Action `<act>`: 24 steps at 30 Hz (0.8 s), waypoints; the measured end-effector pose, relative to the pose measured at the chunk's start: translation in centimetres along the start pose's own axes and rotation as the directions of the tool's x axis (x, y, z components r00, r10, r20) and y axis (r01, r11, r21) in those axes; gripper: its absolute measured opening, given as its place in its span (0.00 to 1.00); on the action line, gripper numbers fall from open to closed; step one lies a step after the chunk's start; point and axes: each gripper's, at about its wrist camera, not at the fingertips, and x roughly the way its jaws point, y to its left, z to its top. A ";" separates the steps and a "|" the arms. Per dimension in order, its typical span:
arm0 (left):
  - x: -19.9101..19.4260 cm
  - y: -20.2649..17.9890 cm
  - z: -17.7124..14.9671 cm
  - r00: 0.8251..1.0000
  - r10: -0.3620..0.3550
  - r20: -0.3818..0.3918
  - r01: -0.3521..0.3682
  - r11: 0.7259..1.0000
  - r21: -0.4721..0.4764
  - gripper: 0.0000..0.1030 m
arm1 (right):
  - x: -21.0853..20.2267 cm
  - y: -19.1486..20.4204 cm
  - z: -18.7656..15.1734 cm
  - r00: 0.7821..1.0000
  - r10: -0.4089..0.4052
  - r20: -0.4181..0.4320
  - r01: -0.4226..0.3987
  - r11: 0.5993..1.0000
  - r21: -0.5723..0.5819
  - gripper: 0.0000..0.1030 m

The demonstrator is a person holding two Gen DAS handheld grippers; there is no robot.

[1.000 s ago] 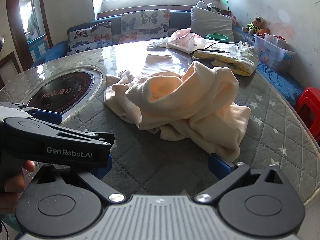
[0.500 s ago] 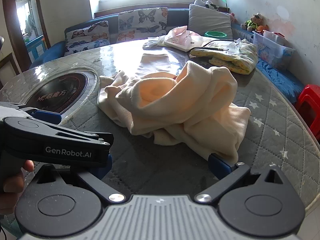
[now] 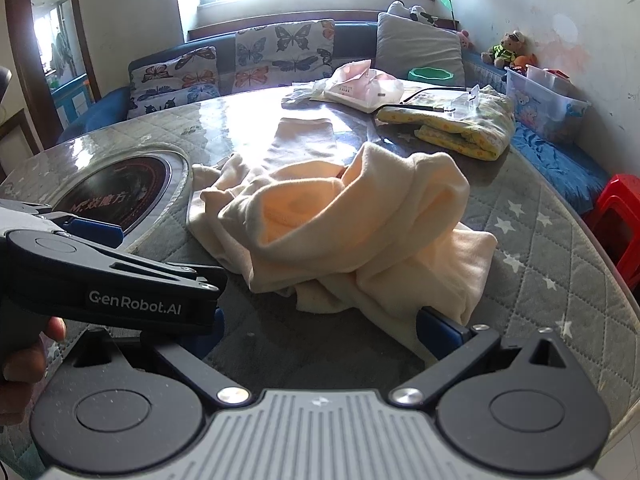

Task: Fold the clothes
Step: 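Approach the cream garment with both open grippers, positioning over its edges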

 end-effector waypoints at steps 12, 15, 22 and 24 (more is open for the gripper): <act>0.1 -0.1 0.9 1.000 -0.003 0.003 0.003 1.000 0.004 1.00 | 0.1 -0.5 0.7 1.000 -0.001 0.010 0.001 1.000 0.000 1.00; 0.1 -0.1 1.1 1.000 -0.003 0.008 0.002 1.000 0.007 1.00 | 0.0 -0.7 0.8 1.000 -0.003 0.011 0.003 1.000 -0.001 1.00; -0.1 0.1 1.8 1.000 -0.012 0.028 0.012 1.000 0.016 1.00 | -0.3 -1.5 1.4 1.000 -0.003 0.022 0.003 1.000 0.006 0.98; -0.2 0.4 2.1 0.999 -0.012 0.036 0.012 1.000 0.014 1.00 | -0.5 -1.8 1.6 1.000 -0.001 0.026 0.000 1.000 0.012 0.97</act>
